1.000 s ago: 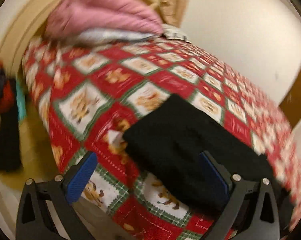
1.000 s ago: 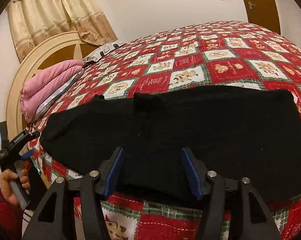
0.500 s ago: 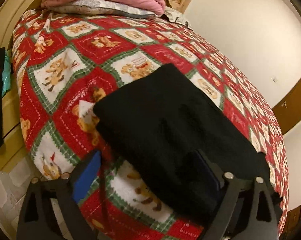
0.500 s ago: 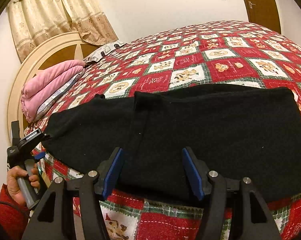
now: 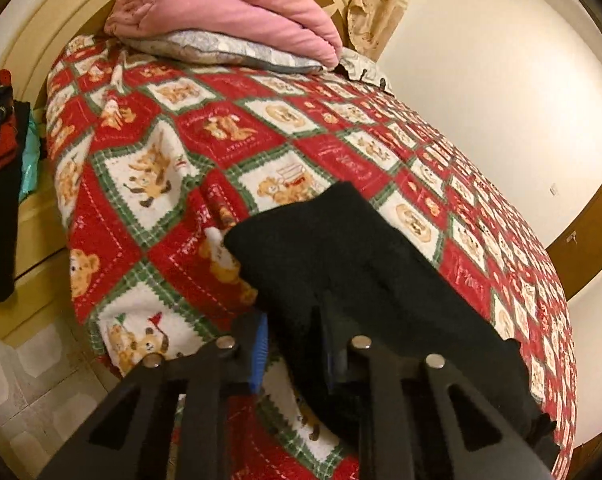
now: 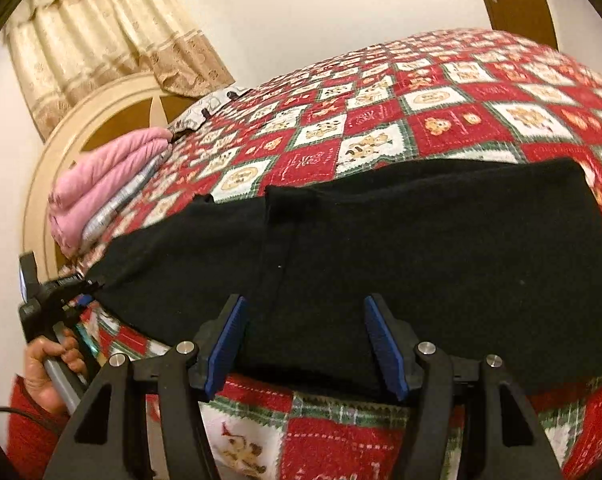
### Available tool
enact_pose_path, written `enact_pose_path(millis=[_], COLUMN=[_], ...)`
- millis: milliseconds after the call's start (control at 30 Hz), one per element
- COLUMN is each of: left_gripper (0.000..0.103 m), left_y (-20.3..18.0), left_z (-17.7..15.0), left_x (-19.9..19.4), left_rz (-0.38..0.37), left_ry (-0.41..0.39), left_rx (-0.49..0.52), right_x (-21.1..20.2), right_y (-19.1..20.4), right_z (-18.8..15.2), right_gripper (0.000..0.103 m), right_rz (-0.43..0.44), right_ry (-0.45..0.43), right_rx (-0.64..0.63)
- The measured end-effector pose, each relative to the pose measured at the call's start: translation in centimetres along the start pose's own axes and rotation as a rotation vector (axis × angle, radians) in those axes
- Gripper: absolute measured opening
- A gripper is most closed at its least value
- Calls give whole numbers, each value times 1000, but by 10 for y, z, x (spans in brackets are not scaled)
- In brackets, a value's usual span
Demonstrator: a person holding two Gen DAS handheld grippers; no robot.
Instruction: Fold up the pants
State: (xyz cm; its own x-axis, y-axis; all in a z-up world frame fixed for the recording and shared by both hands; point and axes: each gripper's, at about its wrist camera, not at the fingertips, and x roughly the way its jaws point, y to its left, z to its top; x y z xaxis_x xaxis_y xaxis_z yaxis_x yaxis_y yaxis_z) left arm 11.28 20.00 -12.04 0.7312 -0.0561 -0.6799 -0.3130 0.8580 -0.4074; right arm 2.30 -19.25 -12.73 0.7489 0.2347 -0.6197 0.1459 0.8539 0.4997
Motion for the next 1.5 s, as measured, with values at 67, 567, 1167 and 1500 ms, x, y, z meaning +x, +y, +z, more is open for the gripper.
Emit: enact_pose_path(millis=[67,567,1167,1500], left_gripper=[23,20,15,15], left_y=[-6,-6,-12,-146], left_z=[1,0,4,-22], left_x=[-6,-26,-15,-101], left_rz=[24,-88,-112,-347], left_ry=[-22,-111,-46,-227], left_rx=[33,144,91,523], right_x=[-9,-18,-25,-84], right_y=[-9,-19,-28,-74], right_z=[-1,-6,-1,40], right_gripper=[63,63,66,66], right_rz=[28,-8,17,-3], right_ry=[-20,-48,-66,-238], right_rx=[56,89,125,222])
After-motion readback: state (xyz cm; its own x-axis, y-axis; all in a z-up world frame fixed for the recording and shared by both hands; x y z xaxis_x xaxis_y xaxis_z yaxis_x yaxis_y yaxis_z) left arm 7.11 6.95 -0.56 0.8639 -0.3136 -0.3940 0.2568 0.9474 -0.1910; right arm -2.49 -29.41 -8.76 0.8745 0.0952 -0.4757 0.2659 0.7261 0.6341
